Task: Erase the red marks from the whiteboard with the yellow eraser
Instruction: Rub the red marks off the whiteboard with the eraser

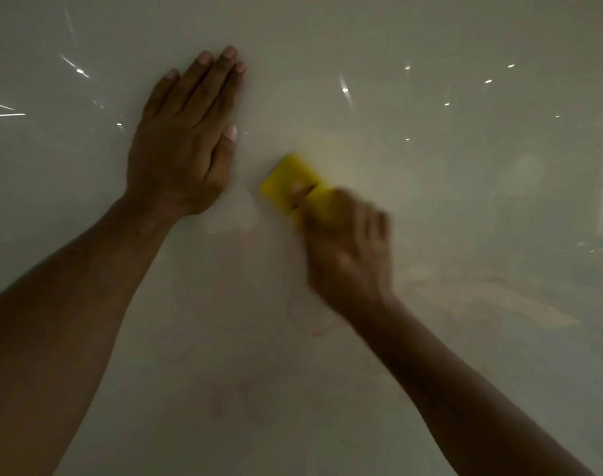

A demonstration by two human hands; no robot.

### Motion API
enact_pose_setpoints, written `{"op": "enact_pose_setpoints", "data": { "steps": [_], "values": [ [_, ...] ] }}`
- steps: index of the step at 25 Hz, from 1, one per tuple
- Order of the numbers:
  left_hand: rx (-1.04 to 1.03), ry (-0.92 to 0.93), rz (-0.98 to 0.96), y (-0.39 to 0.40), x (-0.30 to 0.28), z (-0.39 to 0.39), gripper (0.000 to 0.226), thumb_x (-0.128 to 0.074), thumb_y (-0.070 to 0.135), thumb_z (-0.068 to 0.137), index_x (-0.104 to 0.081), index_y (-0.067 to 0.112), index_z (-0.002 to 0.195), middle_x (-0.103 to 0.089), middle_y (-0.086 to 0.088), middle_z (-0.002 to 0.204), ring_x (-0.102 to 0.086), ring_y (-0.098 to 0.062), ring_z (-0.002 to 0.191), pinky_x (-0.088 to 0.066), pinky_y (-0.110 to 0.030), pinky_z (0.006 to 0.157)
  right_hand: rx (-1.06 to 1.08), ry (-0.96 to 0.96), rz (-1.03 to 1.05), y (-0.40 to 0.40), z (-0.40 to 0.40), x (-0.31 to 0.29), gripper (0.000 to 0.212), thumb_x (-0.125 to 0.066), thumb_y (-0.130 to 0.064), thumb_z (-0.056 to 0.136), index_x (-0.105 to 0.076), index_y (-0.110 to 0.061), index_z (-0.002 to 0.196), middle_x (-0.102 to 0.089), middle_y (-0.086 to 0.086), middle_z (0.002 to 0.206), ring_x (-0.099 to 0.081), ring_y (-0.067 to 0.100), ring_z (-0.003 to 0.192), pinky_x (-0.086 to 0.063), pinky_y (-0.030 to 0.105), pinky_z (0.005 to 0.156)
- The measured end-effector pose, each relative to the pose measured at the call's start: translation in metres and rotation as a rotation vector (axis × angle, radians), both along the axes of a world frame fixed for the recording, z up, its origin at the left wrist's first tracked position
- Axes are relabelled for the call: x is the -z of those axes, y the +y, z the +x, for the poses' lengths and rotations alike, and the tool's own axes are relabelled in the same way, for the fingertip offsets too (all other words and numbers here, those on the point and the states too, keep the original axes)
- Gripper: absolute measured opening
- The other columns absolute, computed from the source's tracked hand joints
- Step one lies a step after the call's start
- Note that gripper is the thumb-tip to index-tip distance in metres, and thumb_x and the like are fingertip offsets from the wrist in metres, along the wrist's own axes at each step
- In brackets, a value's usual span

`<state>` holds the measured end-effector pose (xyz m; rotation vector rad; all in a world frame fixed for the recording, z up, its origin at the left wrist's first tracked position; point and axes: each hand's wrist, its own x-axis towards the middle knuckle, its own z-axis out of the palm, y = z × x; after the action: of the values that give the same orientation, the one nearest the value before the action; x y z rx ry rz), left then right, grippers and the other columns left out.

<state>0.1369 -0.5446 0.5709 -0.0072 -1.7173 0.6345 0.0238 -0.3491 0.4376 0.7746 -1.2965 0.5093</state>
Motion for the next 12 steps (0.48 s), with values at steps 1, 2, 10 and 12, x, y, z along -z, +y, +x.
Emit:
{"op": "enact_pose_setpoints", "data": {
  "steps": [1,2,10,12],
  "values": [
    [-0.008,-0.013,-0.015,-0.002,-0.001,0.001,0.064,-0.031,0.029,0.110,-0.025,0.010,0.171,-0.022,-0.007,0.178,-0.022,-0.026,0.164,-0.016,-0.046,0.133,0.017,0.145,0.185,-0.006,0.007,0.011,0.045,-0.060,-0.013,0.098,-0.064,-0.018,0.142,-0.068,0.029,0.119,-0.057,0.039,0.098,-0.047,0.047,0.082],
    [-0.018,-0.030,-0.037,-0.005,-0.001,0.003,0.063,-0.031,0.029,0.111,-0.024,0.010,0.171,-0.021,-0.008,0.178,-0.022,-0.027,0.165,-0.016,-0.045,0.133,0.043,0.229,0.261,-0.001,0.006,0.011,0.045,-0.063,-0.012,0.096,-0.066,-0.018,0.140,-0.069,0.028,0.119,-0.063,0.039,0.096,-0.049,0.046,0.083],
    [-0.003,-0.067,-0.074,-0.014,-0.005,0.012,0.063,-0.031,0.033,0.111,-0.028,0.012,0.170,-0.023,-0.005,0.177,-0.023,-0.024,0.164,-0.019,-0.044,0.133,-0.057,0.033,0.123,-0.016,0.018,0.009,0.046,-0.068,-0.014,0.093,-0.067,-0.020,0.139,-0.066,0.029,0.120,-0.054,0.039,0.100,-0.051,0.048,0.081],
    [0.012,-0.036,-0.011,-0.017,-0.004,0.015,0.061,-0.032,0.032,0.111,-0.030,0.015,0.170,-0.025,-0.002,0.177,-0.025,-0.023,0.164,-0.019,-0.043,0.133,0.027,0.162,0.257,-0.012,0.020,0.015,0.053,-0.070,-0.014,0.090,-0.065,-0.023,0.142,-0.069,0.025,0.122,-0.063,0.039,0.100,-0.050,0.046,0.085]
  ]
}}
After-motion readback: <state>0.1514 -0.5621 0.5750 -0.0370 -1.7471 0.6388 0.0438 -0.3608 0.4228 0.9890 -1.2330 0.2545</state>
